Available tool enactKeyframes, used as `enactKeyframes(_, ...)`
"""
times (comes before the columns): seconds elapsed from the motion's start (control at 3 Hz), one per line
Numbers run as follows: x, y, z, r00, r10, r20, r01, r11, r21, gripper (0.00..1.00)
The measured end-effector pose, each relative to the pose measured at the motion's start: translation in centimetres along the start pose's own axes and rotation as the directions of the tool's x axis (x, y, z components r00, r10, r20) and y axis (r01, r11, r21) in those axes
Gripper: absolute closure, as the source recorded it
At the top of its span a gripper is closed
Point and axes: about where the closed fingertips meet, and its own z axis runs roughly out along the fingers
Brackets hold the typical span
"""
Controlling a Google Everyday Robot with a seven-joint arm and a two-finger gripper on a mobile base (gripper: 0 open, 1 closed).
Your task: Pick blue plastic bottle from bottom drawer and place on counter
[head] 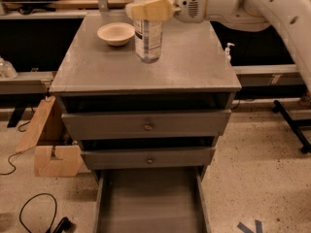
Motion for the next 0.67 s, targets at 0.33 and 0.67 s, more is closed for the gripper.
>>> enactKeyframes(0.33, 1.5, -1.5, 4.9, 1.000, 0.019, -0.002, -0.019, 0.9992, -0.035, 1.00)
enactKeyframes(0.67, 4.3, -3.2, 9.3, 0.999, 0.044, -0.006, -0.045, 0.9973, -0.058, 1.00)
